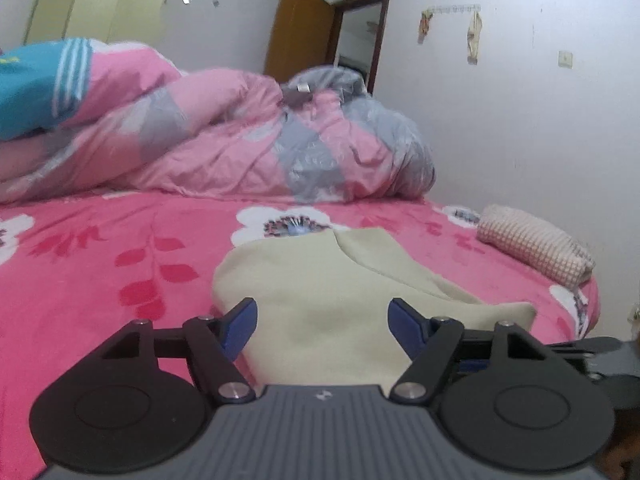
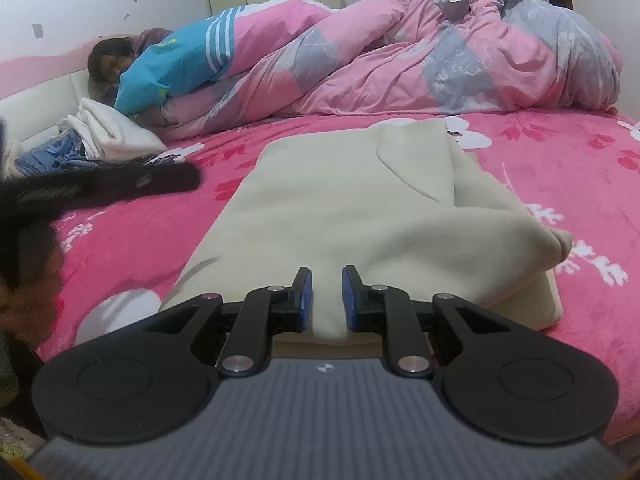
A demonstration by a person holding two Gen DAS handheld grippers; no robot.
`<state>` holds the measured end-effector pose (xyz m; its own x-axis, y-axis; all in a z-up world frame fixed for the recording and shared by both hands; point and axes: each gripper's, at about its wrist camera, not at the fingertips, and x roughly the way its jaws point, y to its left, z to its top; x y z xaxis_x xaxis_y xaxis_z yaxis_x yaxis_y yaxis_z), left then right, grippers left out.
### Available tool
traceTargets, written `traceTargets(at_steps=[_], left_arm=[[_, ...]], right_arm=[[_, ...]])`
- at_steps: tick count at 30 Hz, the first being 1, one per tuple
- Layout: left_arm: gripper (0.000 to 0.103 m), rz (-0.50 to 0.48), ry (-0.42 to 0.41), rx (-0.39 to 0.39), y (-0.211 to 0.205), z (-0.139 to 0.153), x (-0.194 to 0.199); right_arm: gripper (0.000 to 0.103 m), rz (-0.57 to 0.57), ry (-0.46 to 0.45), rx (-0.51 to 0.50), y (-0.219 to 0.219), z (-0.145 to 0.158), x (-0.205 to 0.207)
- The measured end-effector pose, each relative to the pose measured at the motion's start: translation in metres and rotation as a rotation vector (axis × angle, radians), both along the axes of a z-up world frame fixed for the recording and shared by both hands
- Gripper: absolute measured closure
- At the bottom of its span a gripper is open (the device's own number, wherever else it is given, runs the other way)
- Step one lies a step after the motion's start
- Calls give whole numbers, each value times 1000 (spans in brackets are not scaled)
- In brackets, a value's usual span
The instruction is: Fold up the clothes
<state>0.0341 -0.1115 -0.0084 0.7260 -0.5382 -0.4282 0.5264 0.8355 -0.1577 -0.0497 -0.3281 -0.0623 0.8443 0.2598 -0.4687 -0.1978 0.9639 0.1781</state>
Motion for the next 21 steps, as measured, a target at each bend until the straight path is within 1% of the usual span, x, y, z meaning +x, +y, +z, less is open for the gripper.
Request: traceTargets(at_steps=[2, 3, 6, 7, 8, 9, 11, 13, 14, 16, 18, 20, 21], left_arm=[[35, 22, 72, 51, -6, -19, 16], [29, 35, 108, 78, -10, -28, 24], [30, 37, 169, -1, 1, -38, 28], [30, 35, 169, -5, 3, -37, 28], [30, 33, 165, -4, 4, -37, 28], [30, 31, 162, -3, 5, -36, 28], [30, 30, 138, 21, 2, -34, 25], [30, 34, 114, 43, 1, -30, 23], [30, 40, 102, 51, 1, -28, 22], [31, 57, 50, 68, 2, -19, 15], [30, 60, -5, 71, 1, -7, 11], [28, 37, -37, 65, -5, 4, 10], [28, 19, -42, 73, -12, 8, 12]], right_arm=[[88, -1, -4, -4, 1, -1, -1], [88, 0, -3, -2, 1, 0, -1], [87, 1, 22, 31, -4, 6, 1], [87, -2, 20, 43, -7, 12, 0], [86, -6, 15, 56, -9, 18, -2], [85, -16, -8, 59, -12, 24, -6], [83, -44, -50, 43, -19, 31, -10], [81, -79, -27, 38, -29, 24, -3], [81, -102, 21, 41, -34, 14, 5], [81, -125, 20, 118, -43, 5, 5], [79, -135, 11, 161, -45, 10, -2], [70, -140, -14, 187, -47, 13, -13], [69, -139, -20, 206, -48, 13, -19]])
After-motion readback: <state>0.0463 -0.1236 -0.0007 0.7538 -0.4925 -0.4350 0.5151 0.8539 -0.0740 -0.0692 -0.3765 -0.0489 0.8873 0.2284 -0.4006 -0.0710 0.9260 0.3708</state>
